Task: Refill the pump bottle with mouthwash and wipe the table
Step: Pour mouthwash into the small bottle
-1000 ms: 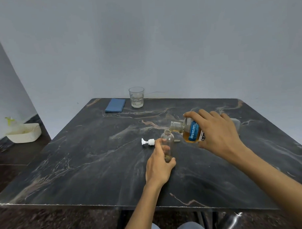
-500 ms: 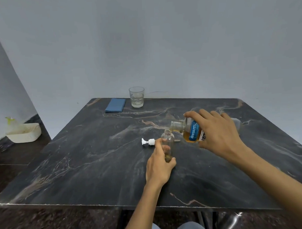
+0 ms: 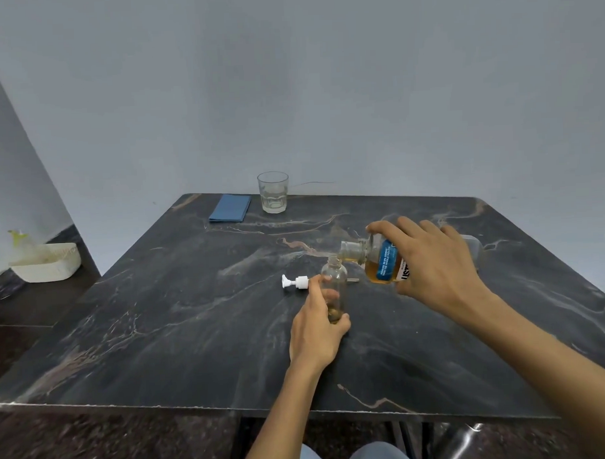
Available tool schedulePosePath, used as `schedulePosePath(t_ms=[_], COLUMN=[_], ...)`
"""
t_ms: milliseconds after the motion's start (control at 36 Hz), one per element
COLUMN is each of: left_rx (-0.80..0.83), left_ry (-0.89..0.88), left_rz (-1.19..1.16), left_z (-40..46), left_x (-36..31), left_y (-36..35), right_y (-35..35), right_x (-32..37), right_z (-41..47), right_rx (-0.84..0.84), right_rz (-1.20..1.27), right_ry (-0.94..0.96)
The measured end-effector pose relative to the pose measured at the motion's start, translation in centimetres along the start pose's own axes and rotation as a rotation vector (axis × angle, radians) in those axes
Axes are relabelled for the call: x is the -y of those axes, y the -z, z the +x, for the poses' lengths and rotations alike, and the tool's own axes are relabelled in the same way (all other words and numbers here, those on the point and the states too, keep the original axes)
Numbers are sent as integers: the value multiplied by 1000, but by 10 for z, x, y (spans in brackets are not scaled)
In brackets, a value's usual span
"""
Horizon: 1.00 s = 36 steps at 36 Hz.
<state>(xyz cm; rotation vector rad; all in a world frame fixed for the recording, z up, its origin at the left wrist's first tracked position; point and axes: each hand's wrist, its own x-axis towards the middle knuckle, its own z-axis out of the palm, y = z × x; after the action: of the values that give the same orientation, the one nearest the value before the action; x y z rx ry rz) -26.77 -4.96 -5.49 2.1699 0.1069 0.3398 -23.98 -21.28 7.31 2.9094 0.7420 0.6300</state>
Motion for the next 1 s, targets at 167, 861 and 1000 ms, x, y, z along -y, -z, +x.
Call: schedulePosePath(t_ms=[167,861,1000], left_rx=[7,7,12], left_ry=[0,7,1], left_rz=[5,7,1], left_z=[0,0,0], left_x=[0,-1,0], left_y=[0,0,0], right_y=[0,2,2], right_x=[0,-1,-1], right_z=[0,1,2], right_rx=[-4,7,4], right_rz=[-13,-2,-14], right_ry=[0,9,18])
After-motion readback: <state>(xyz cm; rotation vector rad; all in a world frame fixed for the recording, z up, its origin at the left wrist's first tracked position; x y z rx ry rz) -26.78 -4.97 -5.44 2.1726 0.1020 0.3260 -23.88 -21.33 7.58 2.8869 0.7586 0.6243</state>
